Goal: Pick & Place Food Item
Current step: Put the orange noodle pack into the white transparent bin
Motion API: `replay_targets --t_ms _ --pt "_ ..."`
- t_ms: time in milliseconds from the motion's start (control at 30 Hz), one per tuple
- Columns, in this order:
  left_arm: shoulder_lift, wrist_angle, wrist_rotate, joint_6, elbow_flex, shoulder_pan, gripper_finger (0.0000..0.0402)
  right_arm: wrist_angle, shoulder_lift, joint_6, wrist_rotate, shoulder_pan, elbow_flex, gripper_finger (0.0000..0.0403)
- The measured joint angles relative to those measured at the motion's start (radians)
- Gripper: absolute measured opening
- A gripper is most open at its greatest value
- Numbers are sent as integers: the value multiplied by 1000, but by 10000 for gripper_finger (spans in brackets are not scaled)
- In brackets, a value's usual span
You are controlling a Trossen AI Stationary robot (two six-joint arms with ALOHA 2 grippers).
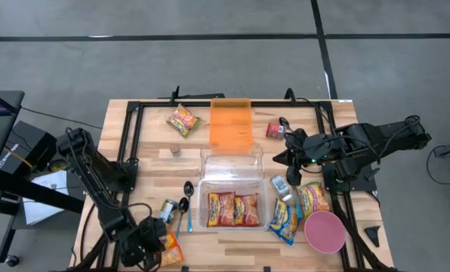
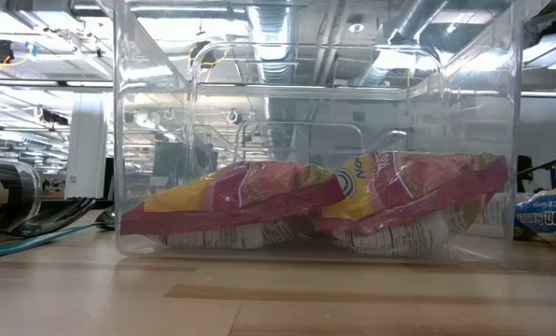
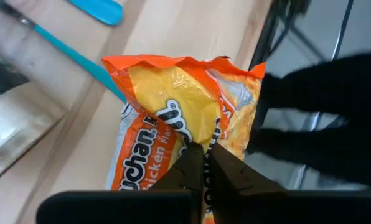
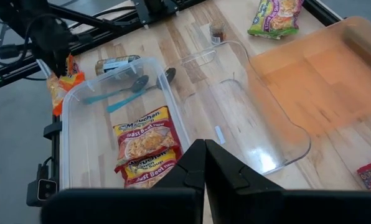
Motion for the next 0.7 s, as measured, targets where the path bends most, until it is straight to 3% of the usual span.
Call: replay_targets --t_ms 300,700 --pt "-58 -1 -22 -288 0 24 1 -1 0 0 0 6 0 0" --pt "-120 -82 -324 -549 0 -30 0 -6 0 0 0 4 0 0"
